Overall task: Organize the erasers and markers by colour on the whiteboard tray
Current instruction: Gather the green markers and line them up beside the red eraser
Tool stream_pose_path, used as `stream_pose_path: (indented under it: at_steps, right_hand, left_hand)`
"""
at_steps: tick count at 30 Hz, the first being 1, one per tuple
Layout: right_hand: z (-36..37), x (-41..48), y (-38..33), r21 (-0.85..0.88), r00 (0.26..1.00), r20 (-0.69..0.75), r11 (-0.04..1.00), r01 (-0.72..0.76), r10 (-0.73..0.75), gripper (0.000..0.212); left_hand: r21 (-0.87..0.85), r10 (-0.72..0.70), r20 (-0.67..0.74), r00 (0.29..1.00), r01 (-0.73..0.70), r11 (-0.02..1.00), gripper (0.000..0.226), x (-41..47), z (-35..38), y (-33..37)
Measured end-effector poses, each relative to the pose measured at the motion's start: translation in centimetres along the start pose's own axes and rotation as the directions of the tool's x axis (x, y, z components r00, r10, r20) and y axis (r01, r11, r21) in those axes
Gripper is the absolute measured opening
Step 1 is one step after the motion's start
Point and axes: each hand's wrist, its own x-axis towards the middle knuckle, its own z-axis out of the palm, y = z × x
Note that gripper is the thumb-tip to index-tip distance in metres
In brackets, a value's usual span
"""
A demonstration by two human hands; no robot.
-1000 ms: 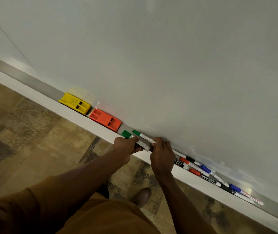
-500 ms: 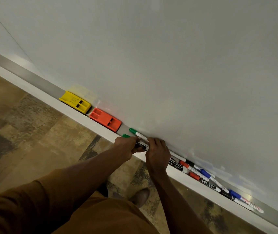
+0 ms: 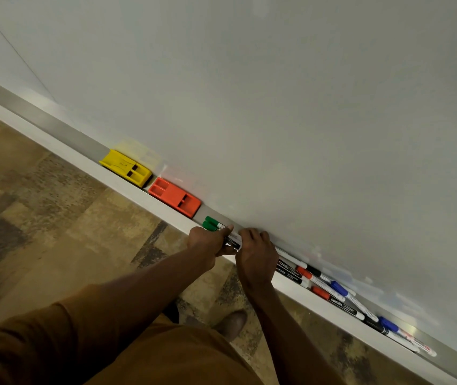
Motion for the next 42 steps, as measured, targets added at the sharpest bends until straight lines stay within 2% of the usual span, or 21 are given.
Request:
stream_pose_path:
  at_steps: [6,10,12,14,15,16,17,19,20,21,22,24,27,30,36,42]
  right_hand:
    - [-0.2,-0.8,-0.4,0.091,0.994,0.039,0.991,0.101,-0.105,0.027]
    - [-0.1,-1.1,-0.4,0.111,0.996,0.031,0.990,0.085,-0.089,0.030]
    - [-0.5,-0.9,-0.5,0.113,0.997,0.002,0.991,0.077,-0.078,0.031]
    - [-0.7,-0.6,-0.3,0.081,0.996,-0.040,0.993,0.084,-0.081,0.029]
    - [-0.7,-0.4,-0.1,0.058,0.994,-0.067,0.994,0.088,-0.084,0.027]
    - [-0.6,-0.3,0.1,0.034,0.992,-0.091,0.995,0.092,-0.089,0.025]
    - [-0.4,-0.2,0.4,0.011,0.990,-0.105,0.995,0.098,-0.096,0.024]
    - [-0.3,0.0,0.8,-0.032,0.985,-0.115,0.992,0.124,-0.127,0.024]
    - [-0.2,0.1,0.9,-0.049,0.982,-0.117,0.988,0.144,-0.148,0.024]
    - [-0.2,0.2,1.0,-0.063,0.978,-0.118,0.984,0.164,-0.170,0.025]
    - [-0.2,0.3,1.0,-0.077,0.974,-0.116,0.980,0.184,-0.192,0.025]
    - [-0.2,0.4,0.8,-0.109,0.969,-0.112,0.972,0.208,-0.219,0.033]
    - [0.1,0.7,0.6,-0.156,0.970,-0.078,0.964,0.217,-0.231,0.039]
    - [0.3,1.1,0.7,-0.191,0.972,-0.027,0.956,0.224,-0.234,0.027]
    - [1.0,1.2,0.6,-0.199,0.977,0.099,0.958,0.207,-0.190,0.034]
    - [1.0,1.2,0.2,-0.124,0.979,0.067,0.971,0.202,-0.195,0.036]
  left_hand:
    - [0.100,0.054,-0.054,0.997,-0.049,0.994,0.048,-0.7,-0.1,0.3]
    - [0.113,0.069,-0.050,0.996,-0.063,0.992,0.049,-1.3,0.1,0.4]
    - [0.116,0.104,-0.019,0.994,-0.102,0.988,0.046,-1.7,0.0,0.3]
    - [0.154,0.198,0.016,0.980,-0.198,0.968,0.044,-2.0,-0.1,0.0]
    - [0.247,0.293,0.012,0.956,-0.287,0.926,0.045,-2.1,-0.2,-0.3]
    - [0.396,0.419,0.014,0.908,-0.390,0.832,0.046,-2.1,-0.4,-0.7]
    - [0.565,0.557,0.039,0.829,-0.478,0.672,0.045,-2.1,-0.8,-1.2]
    - [0.760,0.785,0.188,0.590,-0.593,0.264,0.033,-1.9,-2.1,-2.6]
    - [0.782,0.821,0.295,0.489,-0.617,0.086,0.032,-1.7,-2.8,-3.5]
    - [0.788,0.812,0.394,0.431,-0.614,-0.057,0.039,-1.3,-3.5,-4.4]
    - [0.790,0.778,0.468,0.420,-0.594,-0.155,0.051,-0.8,-4.0,-5.4]
    - [0.801,0.708,0.544,0.450,-0.529,-0.279,0.075,0.0,-5.0,-7.0]
    - [0.768,0.646,0.627,0.435,-0.485,-0.419,0.086,0.8,-5.8,-8.1]
    - [0.731,0.615,0.677,0.405,-0.465,-0.499,0.090,1.0,-6.1,-8.1]
    - [0.711,0.595,0.703,0.389,-0.416,-0.567,0.092,1.3,-6.3,-8.3]
    - [0.726,0.586,0.688,0.428,-0.408,-0.554,0.091,1.4,-6.1,-8.4]
